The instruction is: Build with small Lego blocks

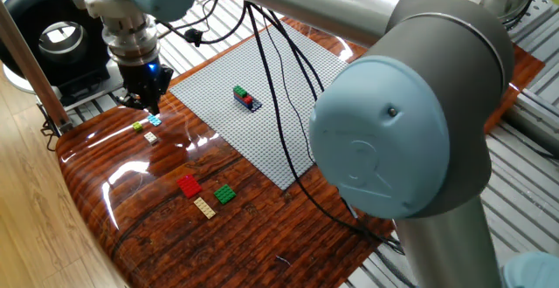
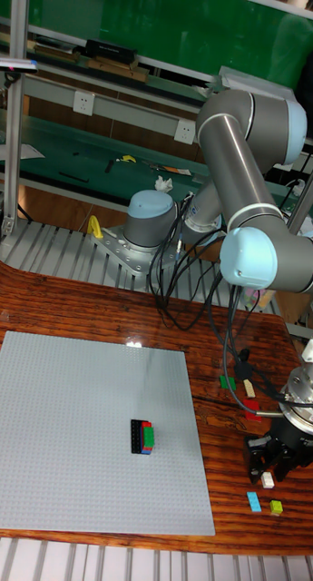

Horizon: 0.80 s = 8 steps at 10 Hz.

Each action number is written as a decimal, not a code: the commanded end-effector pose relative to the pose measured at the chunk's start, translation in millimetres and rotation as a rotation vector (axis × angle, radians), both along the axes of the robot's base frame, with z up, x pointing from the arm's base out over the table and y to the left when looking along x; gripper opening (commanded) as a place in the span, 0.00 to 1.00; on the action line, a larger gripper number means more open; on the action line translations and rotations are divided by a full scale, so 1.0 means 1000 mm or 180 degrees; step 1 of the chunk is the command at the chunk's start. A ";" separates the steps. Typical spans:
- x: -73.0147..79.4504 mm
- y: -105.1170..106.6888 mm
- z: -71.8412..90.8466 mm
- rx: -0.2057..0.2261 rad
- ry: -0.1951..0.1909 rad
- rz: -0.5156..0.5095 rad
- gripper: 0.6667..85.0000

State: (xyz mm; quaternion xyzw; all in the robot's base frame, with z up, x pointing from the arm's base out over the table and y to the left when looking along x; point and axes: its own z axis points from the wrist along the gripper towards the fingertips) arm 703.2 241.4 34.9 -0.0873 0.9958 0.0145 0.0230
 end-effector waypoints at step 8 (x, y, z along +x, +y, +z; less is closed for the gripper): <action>-0.008 0.025 -0.002 0.0174 -0.0023 -0.0605 0.50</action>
